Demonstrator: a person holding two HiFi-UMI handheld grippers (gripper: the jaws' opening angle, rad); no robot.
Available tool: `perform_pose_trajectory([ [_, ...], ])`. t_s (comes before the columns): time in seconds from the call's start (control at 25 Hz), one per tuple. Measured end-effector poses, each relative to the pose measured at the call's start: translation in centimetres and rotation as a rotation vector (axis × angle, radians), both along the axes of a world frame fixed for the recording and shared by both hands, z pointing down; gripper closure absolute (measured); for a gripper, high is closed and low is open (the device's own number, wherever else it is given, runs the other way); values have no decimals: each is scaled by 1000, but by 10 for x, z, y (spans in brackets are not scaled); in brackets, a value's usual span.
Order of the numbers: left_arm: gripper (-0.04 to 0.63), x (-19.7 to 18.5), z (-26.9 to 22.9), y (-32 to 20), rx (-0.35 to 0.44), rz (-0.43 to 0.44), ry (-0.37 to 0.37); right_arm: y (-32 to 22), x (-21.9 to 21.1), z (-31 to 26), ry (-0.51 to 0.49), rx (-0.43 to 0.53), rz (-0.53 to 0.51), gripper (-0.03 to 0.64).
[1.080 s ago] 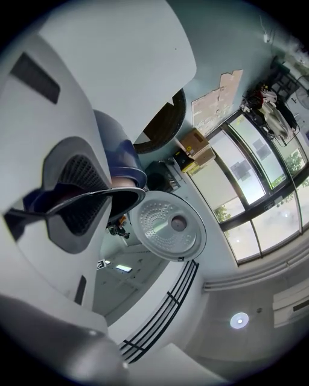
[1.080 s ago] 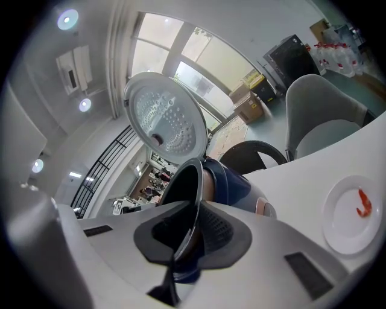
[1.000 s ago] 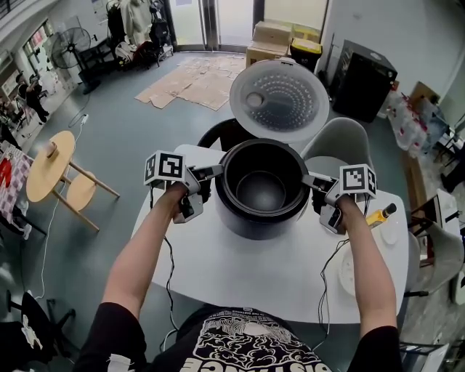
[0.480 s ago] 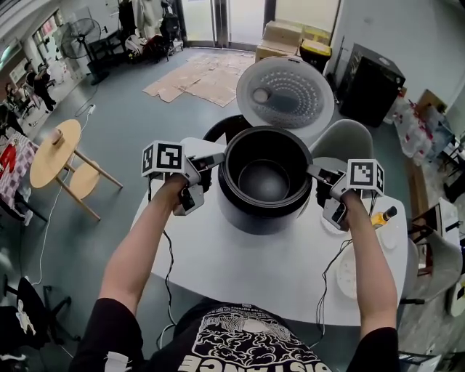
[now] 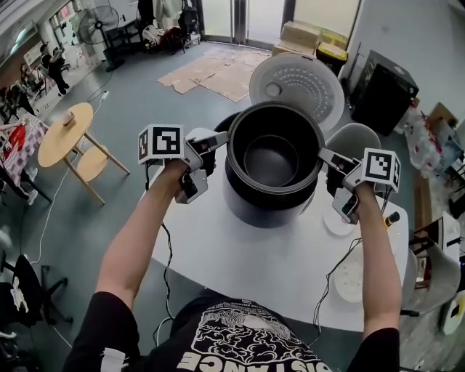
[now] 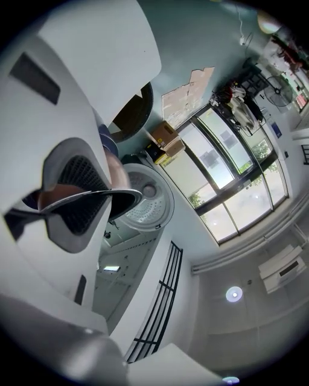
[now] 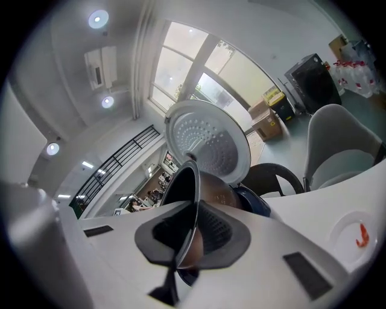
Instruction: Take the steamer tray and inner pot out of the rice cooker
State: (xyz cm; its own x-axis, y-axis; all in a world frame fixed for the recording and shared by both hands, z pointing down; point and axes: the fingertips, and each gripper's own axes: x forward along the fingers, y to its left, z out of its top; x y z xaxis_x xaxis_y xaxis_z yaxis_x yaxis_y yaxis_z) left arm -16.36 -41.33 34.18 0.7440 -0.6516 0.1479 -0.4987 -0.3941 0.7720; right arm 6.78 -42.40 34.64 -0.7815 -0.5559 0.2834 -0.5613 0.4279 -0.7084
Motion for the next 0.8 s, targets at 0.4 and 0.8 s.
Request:
perform_pose_trajectory([
  [0.4,566,-32,-47,37,96,-146,20,17,-36,-53,-14,135,-111,575],
  [0.8,566,-97,-80,79,122,-367,-7,21,-110,-84,-85,164,-311,575],
])
